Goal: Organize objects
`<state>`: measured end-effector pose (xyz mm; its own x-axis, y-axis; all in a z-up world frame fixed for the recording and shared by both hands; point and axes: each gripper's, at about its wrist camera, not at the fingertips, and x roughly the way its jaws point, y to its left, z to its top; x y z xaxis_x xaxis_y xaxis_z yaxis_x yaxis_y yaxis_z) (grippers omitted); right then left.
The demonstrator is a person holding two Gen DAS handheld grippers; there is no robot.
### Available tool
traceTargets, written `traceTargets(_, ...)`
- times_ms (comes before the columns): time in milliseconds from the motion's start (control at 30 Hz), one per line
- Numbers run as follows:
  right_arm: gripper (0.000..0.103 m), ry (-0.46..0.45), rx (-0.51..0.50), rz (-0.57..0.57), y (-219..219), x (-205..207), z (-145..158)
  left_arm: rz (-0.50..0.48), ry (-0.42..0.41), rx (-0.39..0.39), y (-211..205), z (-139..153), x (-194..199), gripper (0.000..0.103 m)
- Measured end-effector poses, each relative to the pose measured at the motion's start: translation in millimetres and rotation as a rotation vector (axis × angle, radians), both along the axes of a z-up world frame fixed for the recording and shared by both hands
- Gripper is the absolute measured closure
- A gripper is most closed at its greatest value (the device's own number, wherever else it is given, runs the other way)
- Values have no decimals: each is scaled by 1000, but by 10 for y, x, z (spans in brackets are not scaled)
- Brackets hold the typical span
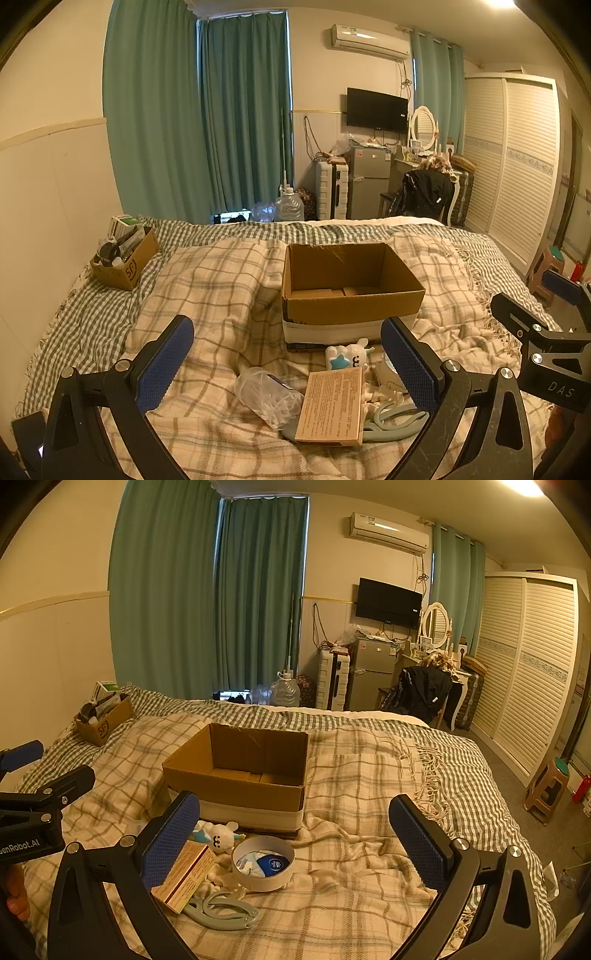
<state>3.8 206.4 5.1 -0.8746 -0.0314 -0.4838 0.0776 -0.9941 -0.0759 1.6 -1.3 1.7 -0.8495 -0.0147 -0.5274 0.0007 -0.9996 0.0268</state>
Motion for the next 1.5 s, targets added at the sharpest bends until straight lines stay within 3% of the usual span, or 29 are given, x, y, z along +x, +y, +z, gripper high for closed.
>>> traceTargets(1100,0,-25,15,16,-42,-45,-91,17,-20,3,-63,-107,-14,0)
traceTargets(1500,0,-109,36,26,-58,-231,-347,67,-144,-10,-315,-460,-224,0)
